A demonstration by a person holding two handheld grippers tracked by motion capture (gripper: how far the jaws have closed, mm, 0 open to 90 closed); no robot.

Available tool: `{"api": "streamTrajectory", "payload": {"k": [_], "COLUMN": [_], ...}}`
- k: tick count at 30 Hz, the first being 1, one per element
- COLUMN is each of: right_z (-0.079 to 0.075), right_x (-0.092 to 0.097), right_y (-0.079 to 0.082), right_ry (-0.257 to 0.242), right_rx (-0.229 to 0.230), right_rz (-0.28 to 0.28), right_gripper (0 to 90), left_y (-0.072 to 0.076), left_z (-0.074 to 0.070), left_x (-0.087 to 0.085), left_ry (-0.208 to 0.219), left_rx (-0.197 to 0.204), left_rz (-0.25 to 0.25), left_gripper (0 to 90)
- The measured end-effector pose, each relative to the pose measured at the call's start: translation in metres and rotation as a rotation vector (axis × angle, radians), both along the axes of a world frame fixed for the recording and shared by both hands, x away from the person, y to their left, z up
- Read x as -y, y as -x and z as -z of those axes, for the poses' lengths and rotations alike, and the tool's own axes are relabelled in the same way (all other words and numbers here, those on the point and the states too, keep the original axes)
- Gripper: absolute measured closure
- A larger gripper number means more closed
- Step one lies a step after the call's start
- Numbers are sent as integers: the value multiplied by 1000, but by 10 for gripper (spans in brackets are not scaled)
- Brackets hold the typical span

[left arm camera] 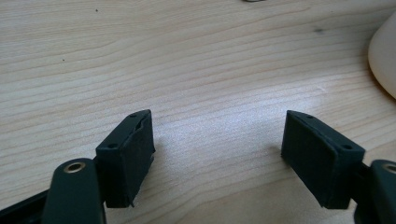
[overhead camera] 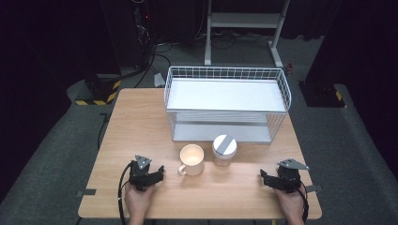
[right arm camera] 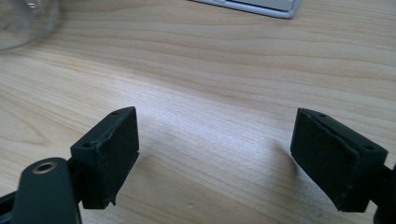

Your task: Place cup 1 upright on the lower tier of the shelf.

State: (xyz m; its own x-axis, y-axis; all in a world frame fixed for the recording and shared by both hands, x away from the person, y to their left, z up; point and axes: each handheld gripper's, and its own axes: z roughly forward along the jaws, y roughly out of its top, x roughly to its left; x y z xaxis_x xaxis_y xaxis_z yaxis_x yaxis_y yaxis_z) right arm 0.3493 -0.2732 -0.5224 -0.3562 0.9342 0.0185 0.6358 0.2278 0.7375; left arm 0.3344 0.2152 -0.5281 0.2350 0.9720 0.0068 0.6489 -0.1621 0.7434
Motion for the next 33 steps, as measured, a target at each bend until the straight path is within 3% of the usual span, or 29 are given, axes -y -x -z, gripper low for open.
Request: {"api": "streamTrajectory", "payload": {"k": [7,15,24,33], "right_z": [-4,-6,-8,-12], "right_x": [-4,-17,-40,-59], "right_y": [5,11,14,11], "right_ry": [-25,-34,-54,-52], "right_rx": [17,57,50,61], "right_rz": [-15,-78,-166,-212], "right_gripper": [151,139,141,134], "left_y": [0,0,0,0], "left_z": [0,0,0,0], "left_x": [0,0,0,0], "left_ry": [2,3,3,3], "left_rx": [1,2,2,2], "left_rz": [-1,-3,-3,-3], "left_gripper": [256,256,256,256]}}
